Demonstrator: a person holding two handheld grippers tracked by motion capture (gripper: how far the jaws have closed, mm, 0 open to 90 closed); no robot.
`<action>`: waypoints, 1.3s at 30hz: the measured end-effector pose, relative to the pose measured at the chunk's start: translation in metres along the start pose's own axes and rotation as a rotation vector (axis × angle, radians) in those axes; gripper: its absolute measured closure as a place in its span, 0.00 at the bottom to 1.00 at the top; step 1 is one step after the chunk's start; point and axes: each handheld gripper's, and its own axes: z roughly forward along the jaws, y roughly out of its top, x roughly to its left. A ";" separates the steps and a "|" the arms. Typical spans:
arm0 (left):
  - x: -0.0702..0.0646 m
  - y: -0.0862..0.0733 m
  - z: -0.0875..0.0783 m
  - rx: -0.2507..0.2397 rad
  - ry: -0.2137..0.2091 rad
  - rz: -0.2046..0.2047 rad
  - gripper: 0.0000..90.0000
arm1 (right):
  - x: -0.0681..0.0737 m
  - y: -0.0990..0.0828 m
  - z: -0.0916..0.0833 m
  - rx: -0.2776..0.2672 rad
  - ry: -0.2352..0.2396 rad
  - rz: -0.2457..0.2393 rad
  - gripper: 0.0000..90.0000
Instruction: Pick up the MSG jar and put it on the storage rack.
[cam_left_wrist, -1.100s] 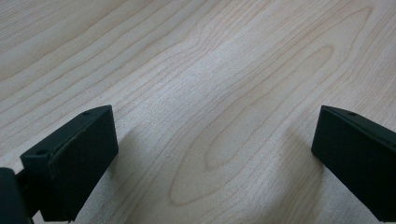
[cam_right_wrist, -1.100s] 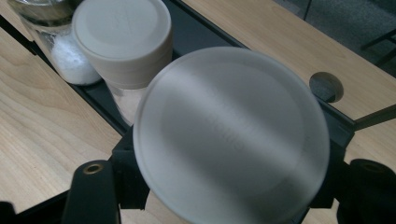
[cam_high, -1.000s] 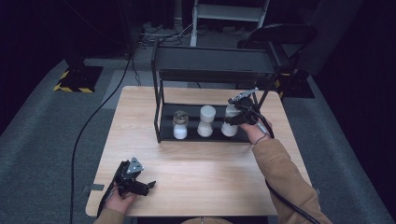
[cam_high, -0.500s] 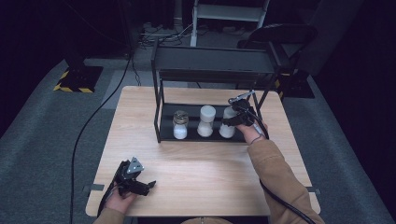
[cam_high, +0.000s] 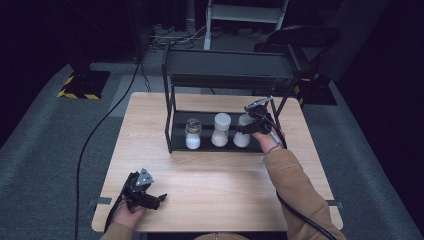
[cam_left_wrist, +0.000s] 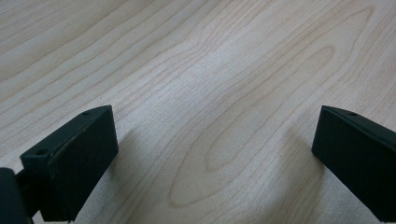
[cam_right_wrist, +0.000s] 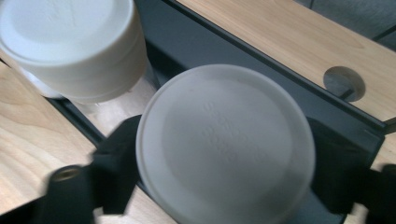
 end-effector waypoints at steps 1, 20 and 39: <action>0.000 0.000 0.000 0.000 0.000 0.000 0.00 | -0.001 0.002 -0.001 0.006 0.006 0.003 0.15; -0.001 0.000 0.000 0.000 0.005 -0.002 0.00 | 0.008 -0.017 -0.055 -0.051 0.017 -0.021 0.02; -0.001 0.000 0.000 0.000 0.004 -0.005 0.00 | 0.028 -0.056 -0.101 -0.090 0.033 -0.081 0.01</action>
